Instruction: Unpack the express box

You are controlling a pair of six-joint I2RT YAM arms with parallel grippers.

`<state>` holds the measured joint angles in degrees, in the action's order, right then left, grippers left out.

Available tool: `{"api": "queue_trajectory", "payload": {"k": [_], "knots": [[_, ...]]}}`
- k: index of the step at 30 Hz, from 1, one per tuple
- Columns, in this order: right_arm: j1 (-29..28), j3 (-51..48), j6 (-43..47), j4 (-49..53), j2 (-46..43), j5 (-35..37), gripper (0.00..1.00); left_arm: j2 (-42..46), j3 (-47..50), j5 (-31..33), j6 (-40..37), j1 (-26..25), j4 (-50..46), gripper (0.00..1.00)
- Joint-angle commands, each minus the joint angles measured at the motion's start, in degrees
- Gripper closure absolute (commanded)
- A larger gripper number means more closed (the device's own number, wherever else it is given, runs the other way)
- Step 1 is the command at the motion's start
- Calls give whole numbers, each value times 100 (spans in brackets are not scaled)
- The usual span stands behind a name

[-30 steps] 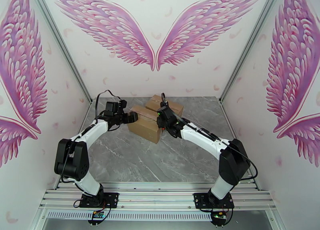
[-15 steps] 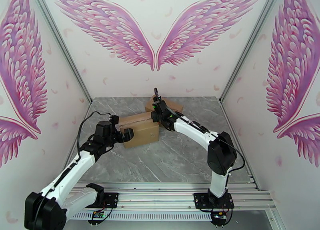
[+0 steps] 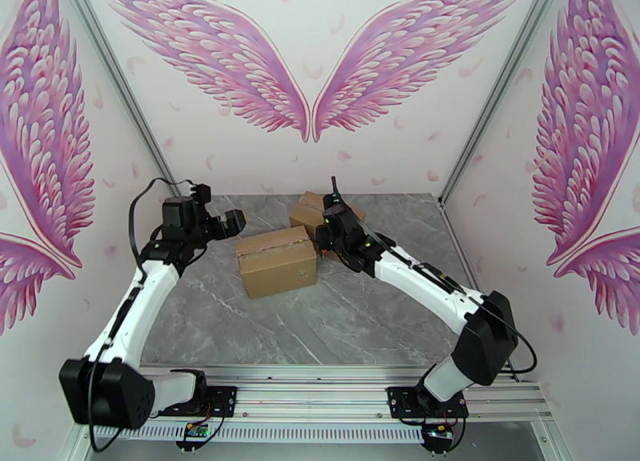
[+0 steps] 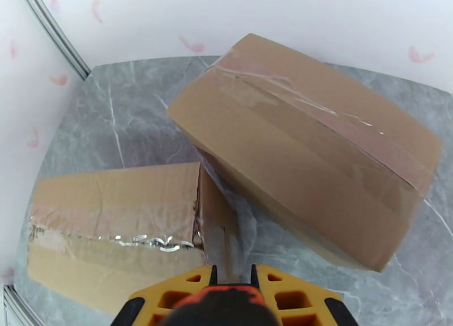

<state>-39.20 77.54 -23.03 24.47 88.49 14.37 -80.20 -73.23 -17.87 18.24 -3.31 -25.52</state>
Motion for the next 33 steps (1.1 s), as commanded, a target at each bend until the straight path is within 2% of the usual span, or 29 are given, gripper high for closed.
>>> {"api": "queue_trajectory", "payload": {"k": [1, 5, 7, 10, 16, 24, 29, 33], "knots": [[-169, -508, 114, 42, -444, -138, 100, -746, -657, -541, -382, 23, -237, 3], [-345, -1220, 309, 16, -845, -141, 100, -1393, -957, -832, -457, 2, -199, 5], [-422, -1444, 369, -178, -929, -373, 100, -1542, -985, -947, -547, -41, -295, 7], [-578, -1432, 534, -449, -694, -557, 100, -1587, -854, -1114, -634, -138, -419, 8], [-641, -479, 469, -510, 251, -319, 100, -1079, 77, -1284, -664, -327, -469, 10], [-615, 818, 466, -236, 1328, -189, 100, 309, 1464, -1191, -509, -696, -604, 10], [-612, 1250, 481, -585, 1815, -711, 100, 883, 1873, -1026, -240, -1311, -581, 10], [-609, 1631, 524, -751, 2157, -1124, 100, 904, 1994, -923, 26, -1875, -391, 10]]}}
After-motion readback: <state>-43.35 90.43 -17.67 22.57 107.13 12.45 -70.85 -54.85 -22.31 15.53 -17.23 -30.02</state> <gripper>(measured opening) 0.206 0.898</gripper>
